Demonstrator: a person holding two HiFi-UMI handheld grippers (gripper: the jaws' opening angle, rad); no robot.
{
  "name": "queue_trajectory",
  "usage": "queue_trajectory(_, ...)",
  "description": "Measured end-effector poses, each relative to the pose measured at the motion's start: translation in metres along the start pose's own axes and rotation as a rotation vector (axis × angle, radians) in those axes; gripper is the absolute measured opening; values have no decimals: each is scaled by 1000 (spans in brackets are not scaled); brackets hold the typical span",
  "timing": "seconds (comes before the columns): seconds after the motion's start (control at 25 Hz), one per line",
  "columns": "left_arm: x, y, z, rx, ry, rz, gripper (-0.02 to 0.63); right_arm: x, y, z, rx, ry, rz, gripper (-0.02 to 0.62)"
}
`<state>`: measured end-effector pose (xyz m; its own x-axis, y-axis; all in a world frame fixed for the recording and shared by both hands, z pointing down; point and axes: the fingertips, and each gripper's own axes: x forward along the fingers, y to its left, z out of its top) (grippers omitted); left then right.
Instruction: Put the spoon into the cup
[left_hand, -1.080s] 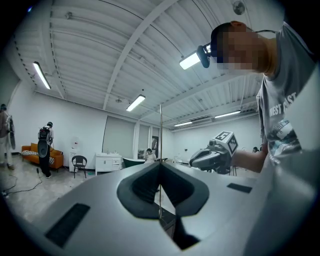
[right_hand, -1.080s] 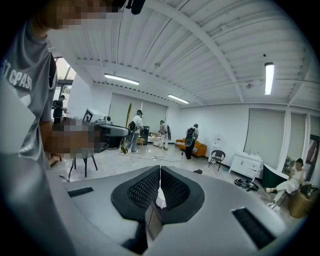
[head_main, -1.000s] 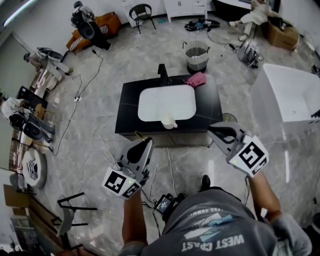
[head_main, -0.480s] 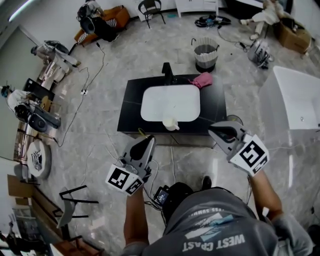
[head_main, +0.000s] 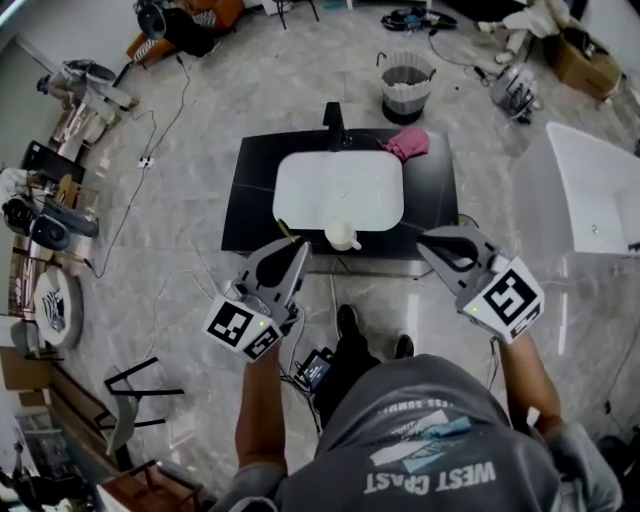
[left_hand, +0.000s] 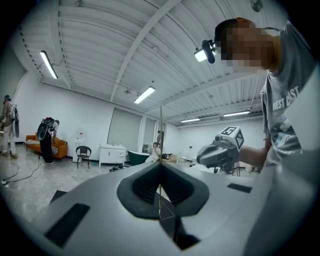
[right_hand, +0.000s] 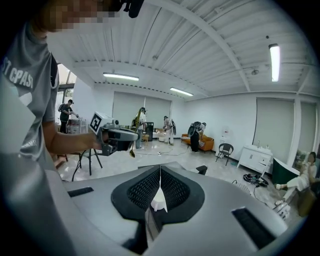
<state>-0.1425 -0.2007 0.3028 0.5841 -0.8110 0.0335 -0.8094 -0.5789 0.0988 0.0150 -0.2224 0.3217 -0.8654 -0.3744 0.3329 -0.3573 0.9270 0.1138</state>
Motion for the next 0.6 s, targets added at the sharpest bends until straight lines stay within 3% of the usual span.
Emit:
queue_trajectory(0.16,16,25,3,-18,-6,-35,2,22,-10,5,4,37,-4,32)
queue_trajectory(0.6,56,56,-46,-108,59,-108,2,63,-25,-27,67,133,13,32)
